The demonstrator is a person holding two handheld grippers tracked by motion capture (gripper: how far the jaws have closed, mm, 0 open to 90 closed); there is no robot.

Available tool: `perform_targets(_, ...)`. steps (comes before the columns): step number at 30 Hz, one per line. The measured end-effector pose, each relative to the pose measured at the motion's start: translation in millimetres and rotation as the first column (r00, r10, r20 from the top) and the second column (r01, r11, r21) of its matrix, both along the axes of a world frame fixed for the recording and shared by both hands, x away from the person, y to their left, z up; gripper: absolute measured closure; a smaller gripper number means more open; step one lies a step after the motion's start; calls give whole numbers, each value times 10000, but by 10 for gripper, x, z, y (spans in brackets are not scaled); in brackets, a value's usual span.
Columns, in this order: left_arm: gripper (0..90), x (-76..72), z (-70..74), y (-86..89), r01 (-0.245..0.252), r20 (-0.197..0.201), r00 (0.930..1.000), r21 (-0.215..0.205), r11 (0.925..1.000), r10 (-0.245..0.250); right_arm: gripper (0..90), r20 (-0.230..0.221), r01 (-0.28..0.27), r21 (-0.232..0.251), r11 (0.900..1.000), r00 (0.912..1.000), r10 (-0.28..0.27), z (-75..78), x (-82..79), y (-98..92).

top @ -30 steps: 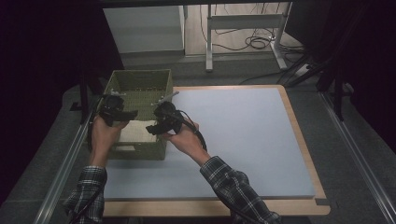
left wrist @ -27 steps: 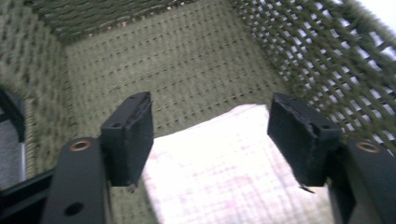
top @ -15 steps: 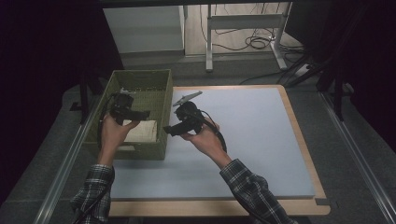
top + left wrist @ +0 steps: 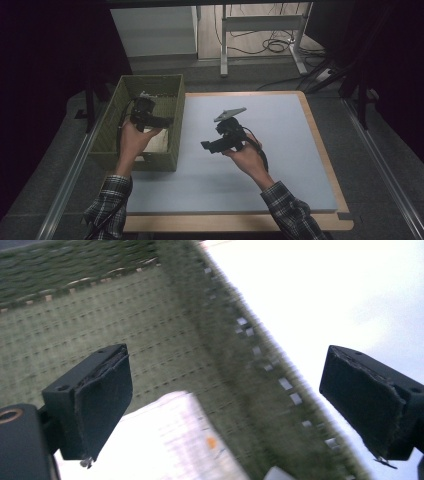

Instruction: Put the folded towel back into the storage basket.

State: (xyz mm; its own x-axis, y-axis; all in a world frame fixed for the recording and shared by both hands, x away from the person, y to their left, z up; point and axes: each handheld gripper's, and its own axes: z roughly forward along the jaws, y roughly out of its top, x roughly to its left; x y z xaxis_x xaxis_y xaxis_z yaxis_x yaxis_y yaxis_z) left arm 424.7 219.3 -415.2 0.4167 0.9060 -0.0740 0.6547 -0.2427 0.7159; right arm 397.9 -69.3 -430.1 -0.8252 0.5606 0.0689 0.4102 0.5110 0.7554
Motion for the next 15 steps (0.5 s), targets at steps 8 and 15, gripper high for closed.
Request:
perform_targets(8,41,-35,74,-338,709,195,9973,-306,9970,-703,167,33,378,-250,9990,9993,-378,-71,-39,-445)
perform_targets(15,28,-108,80,-740,1691,313,9853,-312,9851,-1681,134,260,744,-464,9961,9970,-733,-130,-109,-870)
